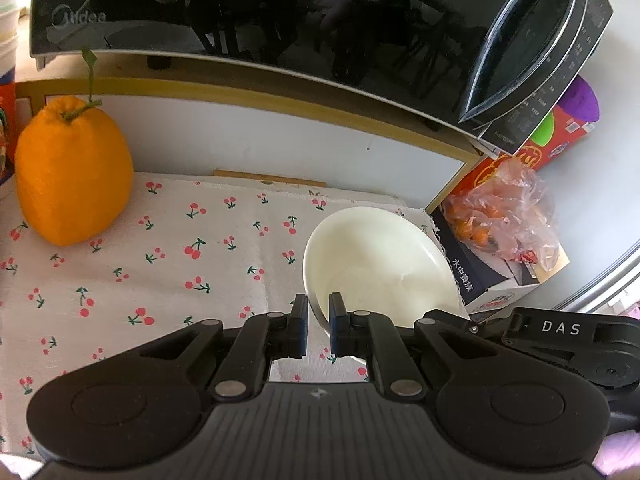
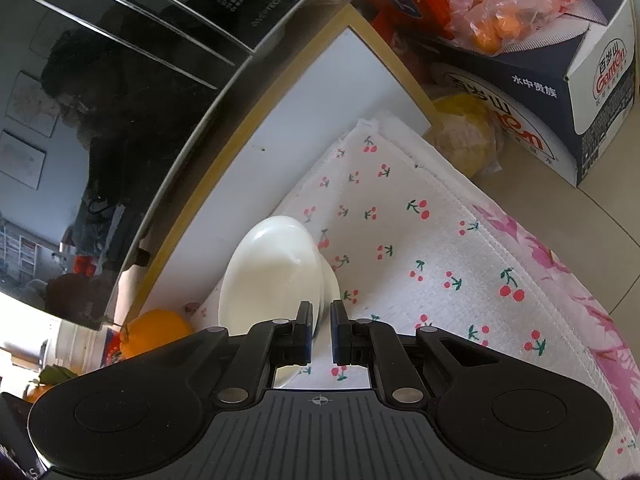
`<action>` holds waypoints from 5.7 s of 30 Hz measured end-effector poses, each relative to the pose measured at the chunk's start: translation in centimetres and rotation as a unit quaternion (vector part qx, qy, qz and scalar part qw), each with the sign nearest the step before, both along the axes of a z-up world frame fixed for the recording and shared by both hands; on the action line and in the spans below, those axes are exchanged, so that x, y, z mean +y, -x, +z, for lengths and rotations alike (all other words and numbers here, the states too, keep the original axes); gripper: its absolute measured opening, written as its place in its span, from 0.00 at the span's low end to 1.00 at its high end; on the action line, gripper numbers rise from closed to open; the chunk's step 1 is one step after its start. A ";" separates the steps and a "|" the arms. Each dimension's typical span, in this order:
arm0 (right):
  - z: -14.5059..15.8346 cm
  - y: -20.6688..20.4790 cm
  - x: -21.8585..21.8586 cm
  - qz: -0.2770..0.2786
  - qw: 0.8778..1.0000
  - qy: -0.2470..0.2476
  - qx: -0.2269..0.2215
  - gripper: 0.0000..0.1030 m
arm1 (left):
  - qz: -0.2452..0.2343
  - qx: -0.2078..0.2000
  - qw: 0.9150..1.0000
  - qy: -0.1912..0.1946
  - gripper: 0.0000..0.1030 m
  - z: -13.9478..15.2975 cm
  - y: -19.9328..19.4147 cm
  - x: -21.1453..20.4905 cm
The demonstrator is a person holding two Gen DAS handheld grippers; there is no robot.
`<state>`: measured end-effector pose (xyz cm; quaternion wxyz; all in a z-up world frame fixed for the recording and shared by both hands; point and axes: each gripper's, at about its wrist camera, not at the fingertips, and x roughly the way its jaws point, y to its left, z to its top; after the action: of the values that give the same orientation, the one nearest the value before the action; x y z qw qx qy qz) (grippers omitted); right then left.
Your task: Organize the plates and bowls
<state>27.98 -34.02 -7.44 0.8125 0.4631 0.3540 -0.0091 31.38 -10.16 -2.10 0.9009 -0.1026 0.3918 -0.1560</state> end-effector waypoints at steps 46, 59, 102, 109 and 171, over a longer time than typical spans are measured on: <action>11.2 14.2 5.6 0.024 0.999 0.031 -0.031 0.10 | 0.002 -0.037 0.999 0.030 0.09 8.0 15.3 3.8; 10.8 18.7 8.0 0.041 0.998 0.050 -0.024 0.10 | 0.004 -0.018 0.999 0.049 0.09 6.7 19.6 5.9; 5.4 23.8 6.2 0.025 0.997 0.074 0.027 0.11 | -0.037 0.049 0.998 0.022 0.12 0.1 22.9 2.4; 4.4 23.4 5.5 0.023 0.995 0.079 0.051 0.11 | -0.042 0.052 0.998 0.006 0.12 -0.4 22.7 1.7; 4.4 22.5 7.8 0.082 0.963 0.253 0.046 0.60 | -0.115 -0.059 0.981 -0.145 0.82 -1.1 24.7 -1.5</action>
<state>5.44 -26.24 -3.00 0.8840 0.2106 0.4140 -0.0535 6.66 -11.66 -3.23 0.9039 0.0840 0.3653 -0.2058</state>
